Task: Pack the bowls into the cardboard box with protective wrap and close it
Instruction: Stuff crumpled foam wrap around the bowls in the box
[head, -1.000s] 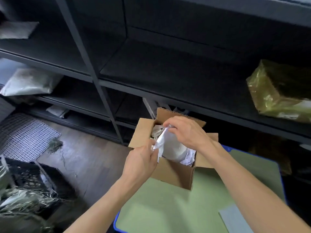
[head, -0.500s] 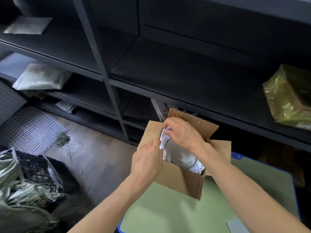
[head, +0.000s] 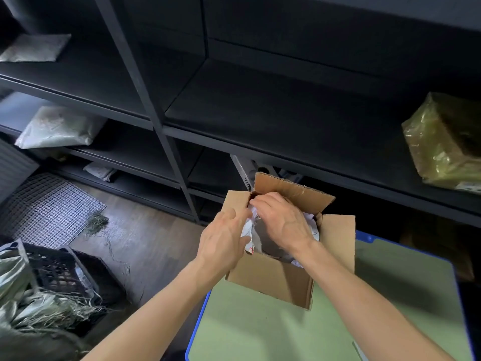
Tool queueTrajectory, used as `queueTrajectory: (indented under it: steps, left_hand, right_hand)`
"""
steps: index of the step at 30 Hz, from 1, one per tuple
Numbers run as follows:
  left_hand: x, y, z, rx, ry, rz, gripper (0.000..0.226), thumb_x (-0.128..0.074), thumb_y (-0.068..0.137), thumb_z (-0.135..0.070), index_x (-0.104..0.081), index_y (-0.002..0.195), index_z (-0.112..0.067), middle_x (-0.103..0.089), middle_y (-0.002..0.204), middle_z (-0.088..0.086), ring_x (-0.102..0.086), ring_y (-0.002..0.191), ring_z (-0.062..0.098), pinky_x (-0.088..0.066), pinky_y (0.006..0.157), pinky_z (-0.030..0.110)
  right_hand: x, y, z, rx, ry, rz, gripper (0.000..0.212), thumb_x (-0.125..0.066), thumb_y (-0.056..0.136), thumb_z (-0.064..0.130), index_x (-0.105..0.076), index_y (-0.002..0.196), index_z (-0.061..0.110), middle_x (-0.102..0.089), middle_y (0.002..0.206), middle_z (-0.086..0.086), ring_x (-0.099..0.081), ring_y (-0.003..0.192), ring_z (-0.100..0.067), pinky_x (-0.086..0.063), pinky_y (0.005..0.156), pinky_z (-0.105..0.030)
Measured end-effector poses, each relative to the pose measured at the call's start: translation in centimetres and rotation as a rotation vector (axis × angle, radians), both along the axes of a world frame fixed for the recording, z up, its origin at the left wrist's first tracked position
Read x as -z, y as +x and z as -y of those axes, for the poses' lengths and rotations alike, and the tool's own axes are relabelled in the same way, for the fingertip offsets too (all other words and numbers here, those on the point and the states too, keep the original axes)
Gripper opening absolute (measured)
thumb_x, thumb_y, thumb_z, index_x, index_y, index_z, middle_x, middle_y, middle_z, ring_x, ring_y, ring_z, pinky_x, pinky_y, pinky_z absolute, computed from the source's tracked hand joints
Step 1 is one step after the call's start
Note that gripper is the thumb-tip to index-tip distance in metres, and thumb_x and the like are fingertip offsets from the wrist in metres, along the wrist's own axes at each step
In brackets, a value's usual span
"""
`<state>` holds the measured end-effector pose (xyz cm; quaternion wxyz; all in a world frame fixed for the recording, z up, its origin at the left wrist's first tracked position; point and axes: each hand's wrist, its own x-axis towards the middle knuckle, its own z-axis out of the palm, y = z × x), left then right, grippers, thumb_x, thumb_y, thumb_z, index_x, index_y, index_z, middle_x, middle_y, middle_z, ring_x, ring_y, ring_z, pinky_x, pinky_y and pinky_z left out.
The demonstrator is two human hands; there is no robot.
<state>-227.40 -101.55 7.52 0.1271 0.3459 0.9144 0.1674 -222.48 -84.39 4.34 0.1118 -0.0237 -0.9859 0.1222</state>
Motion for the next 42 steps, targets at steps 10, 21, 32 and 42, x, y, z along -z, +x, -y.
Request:
queueTrajectory:
  steps: [10,21,32,42]
  left_hand:
    - [1.0,-0.3,-0.9,0.235,-0.053,-0.305,0.048,-0.063,0.087,-0.027,-0.053,0.133,-0.019,-0.05,0.126,-0.002,-0.044,0.107,0.02,-0.042,0.084,0.028]
    - [1.6,-3.2,0.1,0.451,-0.054,-0.141,0.057,-0.034,0.095,-0.05,-0.046,0.14,-0.018,-0.044,0.147,-0.004,-0.047,0.116,0.025,-0.048,0.095,0.041]
    - [-0.4,-3.8,-1.9,0.422,-0.226,-0.145,0.078,-0.074,0.082,-0.042,-0.033,0.145,-0.023,-0.032,0.147,-0.006,-0.045,0.108,0.024,-0.048,0.081,0.032]
    - [-0.2,-4.3,-2.0,0.425,-0.209,-0.162,0.086,-0.069,0.08,-0.058,-0.029,0.149,-0.026,-0.03,0.15,-0.006,-0.046,0.116,0.026,-0.045,0.082,0.035]
  right_hand:
    - [0.6,2.2,1.1,0.075,0.047,-0.149,0.033,-0.068,0.081,-0.002,-0.068,0.112,0.005,-0.065,0.111,-0.006,-0.059,0.102,-0.024,-0.047,0.092,-0.03]
    - [0.5,3.0,0.7,0.056,0.031,0.125,0.064,-0.063,0.084,0.013,-0.049,0.146,0.011,-0.047,0.152,-0.002,-0.039,0.144,-0.021,-0.039,0.114,-0.042]
    - [-0.8,1.7,0.7,0.089,0.052,0.204,0.067,-0.059,0.075,0.004,-0.053,0.141,0.01,-0.056,0.142,-0.002,-0.046,0.134,-0.022,-0.037,0.113,-0.039]
    - [-1.9,4.1,4.5,0.26,-0.409,0.233,0.018,-0.068,0.088,0.039,-0.061,0.094,0.023,-0.05,0.1,0.008,-0.047,0.101,-0.015,-0.042,0.079,-0.033]
